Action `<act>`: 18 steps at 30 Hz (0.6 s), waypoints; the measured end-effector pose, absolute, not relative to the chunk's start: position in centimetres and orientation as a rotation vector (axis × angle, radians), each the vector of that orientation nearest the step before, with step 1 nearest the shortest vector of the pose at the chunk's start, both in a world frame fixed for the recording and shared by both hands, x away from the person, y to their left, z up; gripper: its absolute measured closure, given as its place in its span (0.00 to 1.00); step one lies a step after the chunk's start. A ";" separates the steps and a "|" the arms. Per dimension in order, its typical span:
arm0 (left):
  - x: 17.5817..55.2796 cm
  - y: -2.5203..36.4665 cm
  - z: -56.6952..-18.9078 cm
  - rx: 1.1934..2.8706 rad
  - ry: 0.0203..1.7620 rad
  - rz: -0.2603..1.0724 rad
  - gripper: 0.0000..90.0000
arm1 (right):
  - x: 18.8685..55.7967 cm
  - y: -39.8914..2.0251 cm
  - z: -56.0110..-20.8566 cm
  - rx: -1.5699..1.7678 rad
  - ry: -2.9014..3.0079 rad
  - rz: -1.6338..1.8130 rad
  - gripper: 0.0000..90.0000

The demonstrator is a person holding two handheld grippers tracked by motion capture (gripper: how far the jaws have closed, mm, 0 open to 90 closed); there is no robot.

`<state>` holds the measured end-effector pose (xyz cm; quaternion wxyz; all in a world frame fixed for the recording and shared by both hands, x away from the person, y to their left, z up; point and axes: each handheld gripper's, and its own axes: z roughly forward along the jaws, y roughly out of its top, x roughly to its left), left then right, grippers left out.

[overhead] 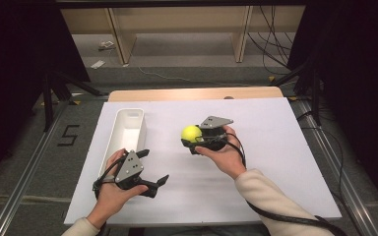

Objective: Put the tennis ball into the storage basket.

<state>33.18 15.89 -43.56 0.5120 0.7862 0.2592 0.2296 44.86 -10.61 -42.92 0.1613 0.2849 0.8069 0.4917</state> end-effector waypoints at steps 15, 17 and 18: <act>33.2 15.9 -43.6 1.893 0.623 0.551 0.00 | 44.9 -9.9 -42.9 0.802 2.309 1.411 0.29; 33.2 15.9 -43.6 1.893 0.623 0.551 0.00 | 44.9 -9.8 -42.9 0.802 2.312 1.412 0.29; 33.2 15.9 -43.6 1.892 0.623 0.551 0.00 | 44.9 -9.8 -42.8 0.800 2.315 1.413 0.29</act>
